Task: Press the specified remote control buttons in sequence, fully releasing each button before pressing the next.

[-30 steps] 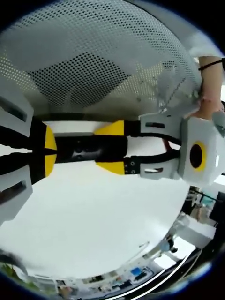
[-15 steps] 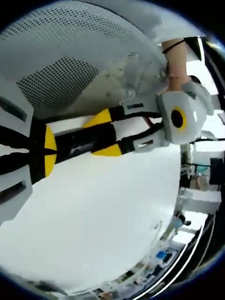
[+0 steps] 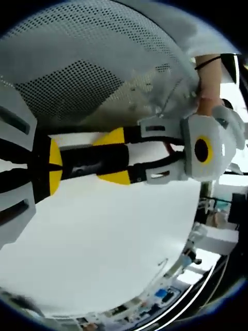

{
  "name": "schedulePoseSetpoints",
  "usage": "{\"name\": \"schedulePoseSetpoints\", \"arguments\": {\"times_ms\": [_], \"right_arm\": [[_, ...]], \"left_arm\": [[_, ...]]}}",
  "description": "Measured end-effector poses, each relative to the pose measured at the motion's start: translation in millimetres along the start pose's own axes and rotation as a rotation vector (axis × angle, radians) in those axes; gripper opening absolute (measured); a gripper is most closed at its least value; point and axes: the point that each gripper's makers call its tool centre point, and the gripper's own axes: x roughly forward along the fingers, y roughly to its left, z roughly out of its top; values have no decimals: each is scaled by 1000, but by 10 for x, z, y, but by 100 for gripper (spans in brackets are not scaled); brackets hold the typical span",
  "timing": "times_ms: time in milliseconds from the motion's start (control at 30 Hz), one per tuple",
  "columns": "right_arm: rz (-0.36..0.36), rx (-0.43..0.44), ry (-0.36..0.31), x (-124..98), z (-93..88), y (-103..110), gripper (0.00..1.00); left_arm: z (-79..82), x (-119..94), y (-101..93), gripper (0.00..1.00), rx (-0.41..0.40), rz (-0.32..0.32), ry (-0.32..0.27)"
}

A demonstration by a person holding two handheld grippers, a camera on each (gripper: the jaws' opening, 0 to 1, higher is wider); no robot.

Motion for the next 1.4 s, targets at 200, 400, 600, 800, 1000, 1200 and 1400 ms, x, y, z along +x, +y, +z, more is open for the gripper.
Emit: {"name": "schedulePoseSetpoints", "arguments": {"times_ms": [200, 400, 600, 800, 1000, 1200, 1400], "right_arm": [[35, -154, 151, 29, 1, 4, 0], [23, -163, 229, 51, 1, -10, 0], [-28, 100, 48, 13, 10, -35, 0], [-47, 209, -15, 0, 10, -39, 0], [-22, 151, -8, 25, 87, 0, 0], [-12, 67, 28, 48, 106, -6, 0], [-8, -93, 86, 64, 100, 2, 0]], "left_arm": [[0, 2, 1, 25, 3, -3, 2], [4, 1, 1, 25, 2, -2, 4], [1, 1, 3, 25, 1, 1, 6], [0, 0, 5, 25, -3, 4, 5], [1, 1, 4, 25, -4, 4, 4], [0, 0, 6, 25, -4, 4, 3], [-1, 0, 6, 25, -2, 2, 3]]}}
